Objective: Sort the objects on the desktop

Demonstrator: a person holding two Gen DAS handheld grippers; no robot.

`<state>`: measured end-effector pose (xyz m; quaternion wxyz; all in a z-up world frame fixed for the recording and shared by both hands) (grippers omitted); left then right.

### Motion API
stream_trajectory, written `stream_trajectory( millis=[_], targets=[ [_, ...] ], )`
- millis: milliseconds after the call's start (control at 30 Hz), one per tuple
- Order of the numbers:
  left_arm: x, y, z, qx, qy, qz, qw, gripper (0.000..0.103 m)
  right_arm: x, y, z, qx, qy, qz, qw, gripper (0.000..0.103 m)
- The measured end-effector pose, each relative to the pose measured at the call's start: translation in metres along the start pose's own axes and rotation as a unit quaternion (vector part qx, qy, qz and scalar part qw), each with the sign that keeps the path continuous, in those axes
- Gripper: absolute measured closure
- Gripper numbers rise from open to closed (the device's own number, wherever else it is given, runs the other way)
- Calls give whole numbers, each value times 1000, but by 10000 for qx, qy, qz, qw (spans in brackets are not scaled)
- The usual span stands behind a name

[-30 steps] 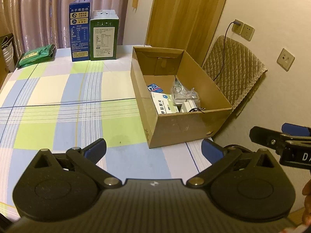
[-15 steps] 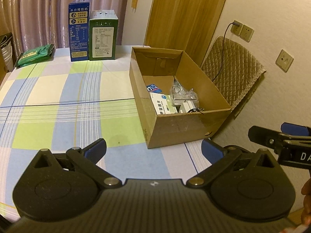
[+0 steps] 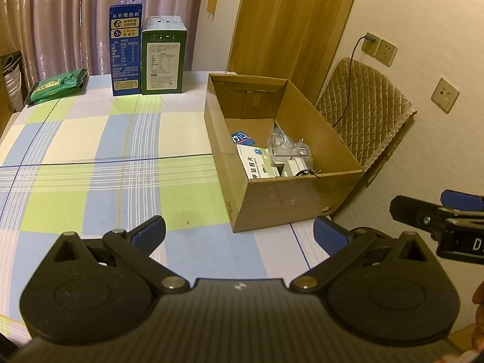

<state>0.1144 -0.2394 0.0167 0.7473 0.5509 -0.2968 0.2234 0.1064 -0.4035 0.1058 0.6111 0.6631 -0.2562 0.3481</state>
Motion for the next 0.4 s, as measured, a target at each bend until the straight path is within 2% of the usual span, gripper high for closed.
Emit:
stream_trajectory(
  millis=[167, 300, 400],
  targets=[
    [-1, 0, -1, 19, -3, 7, 10000, 1, -1, 0, 0, 8, 3, -4, 10000, 2],
    [-1, 3, -4, 123, -37, 158, 9998, 1, -2, 0, -1, 4, 15, -5, 10000, 2],
    [1, 4, -6, 25, -1, 179, 9998, 1, -3, -1, -2, -3, 26, -15, 10000, 2]
  ],
)
Point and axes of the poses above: each gripper's, at about its wrist camera, not at the fingertips, and y roughly against the way its jaws point, z to its right, x to its top, the point moved 8 cm from there along -y, roughly the way its jaws point, and after that the axes turned 3 degrees about y, right-handed, at the moved point
